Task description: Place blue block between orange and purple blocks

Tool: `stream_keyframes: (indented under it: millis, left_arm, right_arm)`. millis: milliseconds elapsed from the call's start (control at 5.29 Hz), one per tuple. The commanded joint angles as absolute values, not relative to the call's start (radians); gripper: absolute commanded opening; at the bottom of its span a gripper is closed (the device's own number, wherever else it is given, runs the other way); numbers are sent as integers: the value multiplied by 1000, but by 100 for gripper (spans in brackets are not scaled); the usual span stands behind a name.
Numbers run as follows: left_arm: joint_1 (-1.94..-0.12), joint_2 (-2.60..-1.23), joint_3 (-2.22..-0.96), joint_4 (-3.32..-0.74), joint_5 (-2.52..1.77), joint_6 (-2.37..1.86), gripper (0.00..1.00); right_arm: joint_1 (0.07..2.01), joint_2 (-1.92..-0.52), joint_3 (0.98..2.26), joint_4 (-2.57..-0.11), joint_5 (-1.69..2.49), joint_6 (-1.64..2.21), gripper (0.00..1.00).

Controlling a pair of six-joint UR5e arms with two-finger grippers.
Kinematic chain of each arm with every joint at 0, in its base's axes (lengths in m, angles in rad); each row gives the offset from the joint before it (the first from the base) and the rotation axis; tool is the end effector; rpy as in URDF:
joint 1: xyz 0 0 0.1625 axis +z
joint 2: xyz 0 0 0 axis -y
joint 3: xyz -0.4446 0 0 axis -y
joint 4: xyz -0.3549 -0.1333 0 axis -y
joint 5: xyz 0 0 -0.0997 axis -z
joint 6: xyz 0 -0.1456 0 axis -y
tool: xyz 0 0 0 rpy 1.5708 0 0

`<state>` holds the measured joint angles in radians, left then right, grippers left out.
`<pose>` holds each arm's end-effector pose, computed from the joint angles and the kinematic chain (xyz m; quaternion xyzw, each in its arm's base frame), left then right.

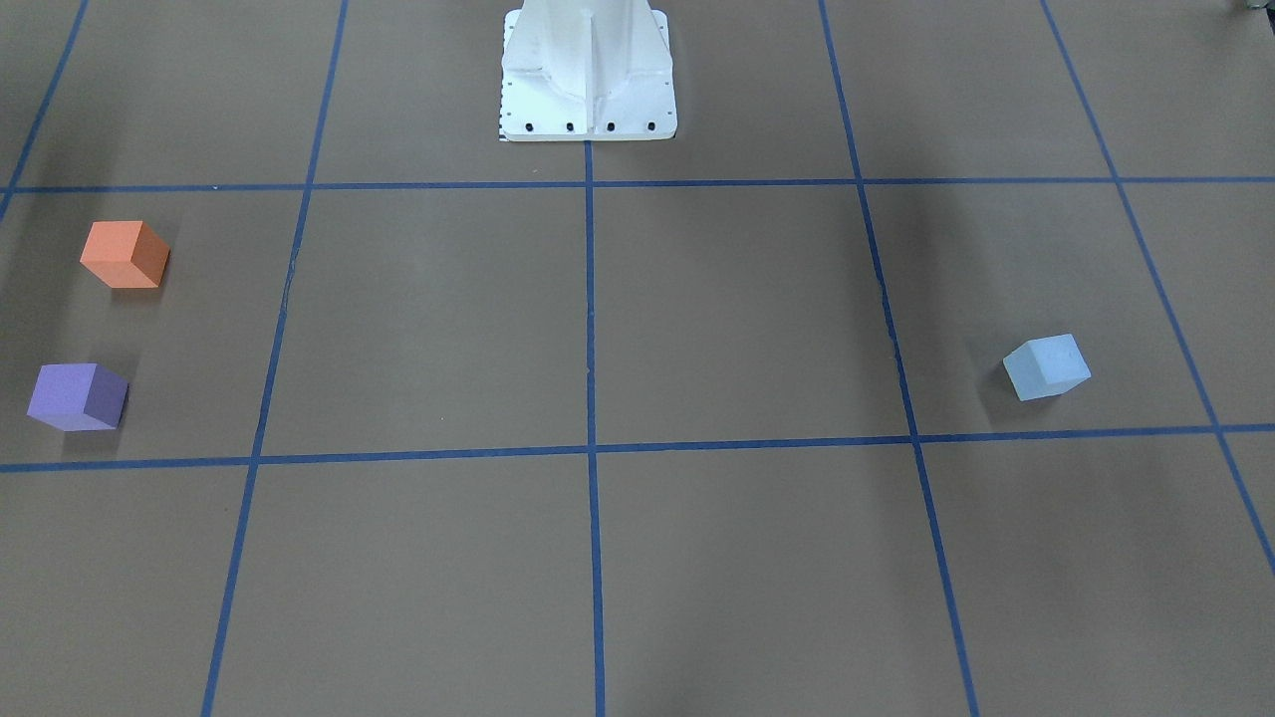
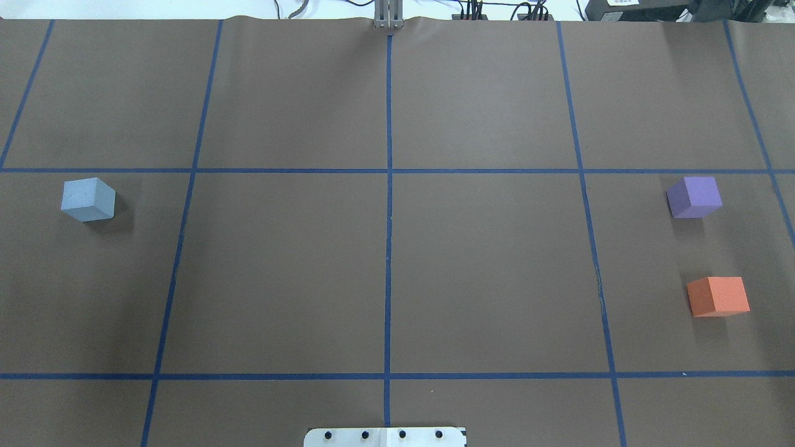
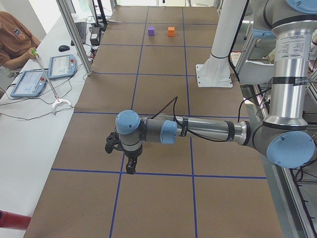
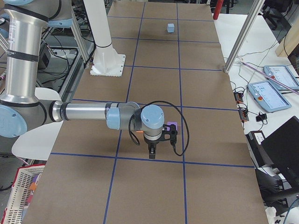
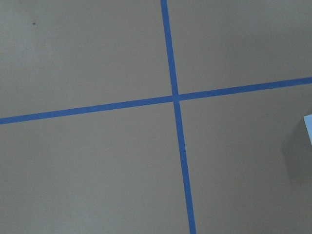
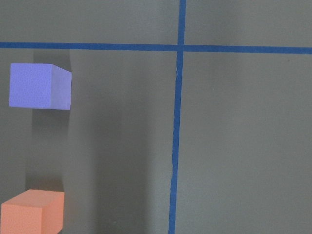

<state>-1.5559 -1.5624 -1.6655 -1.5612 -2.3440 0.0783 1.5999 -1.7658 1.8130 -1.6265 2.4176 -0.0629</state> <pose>-0.0248 -0.4577 0.6727 0.0474 0.3755 0.0576 0.9238 0.0349 -0.3664 0.6792 0.0150 -0.4106 -0.0137 0.9116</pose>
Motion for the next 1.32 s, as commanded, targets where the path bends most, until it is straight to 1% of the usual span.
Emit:
stream_keyframes:
  millis: [0,189,378,567,756,1134]
  left_arm:
    - [-1552,-1568,-1704,-1586,-2390,72,100]
    - [-1551,-1612,-1765,-1585,-2390,27,100]
    - [-1508,-1632,-1797,-1577,-2391,-36,100]
    - [-1426,-1649,-1819,-1597,-2388,-265,100]
    - [-1331,-1649,-1830,-1639,-2378,-423,100]
    - [-1182,-1635,-1812,-1783,-2224,-698,100]
  right_arm:
    - [1598,-1766,1815,-1624,2418,-63,100]
    - [1600,-1764,1816,-1623,2418,-63,100]
    - [1600,-1764,1822,-1621,2419,-63,100]
    - [1600,-1764,1824,-1621,2418,-63,100]
    - [1598,-1764,1825,-1621,2416,-57,100]
    - [1598,-1764,1824,-1621,2422,-52,100]
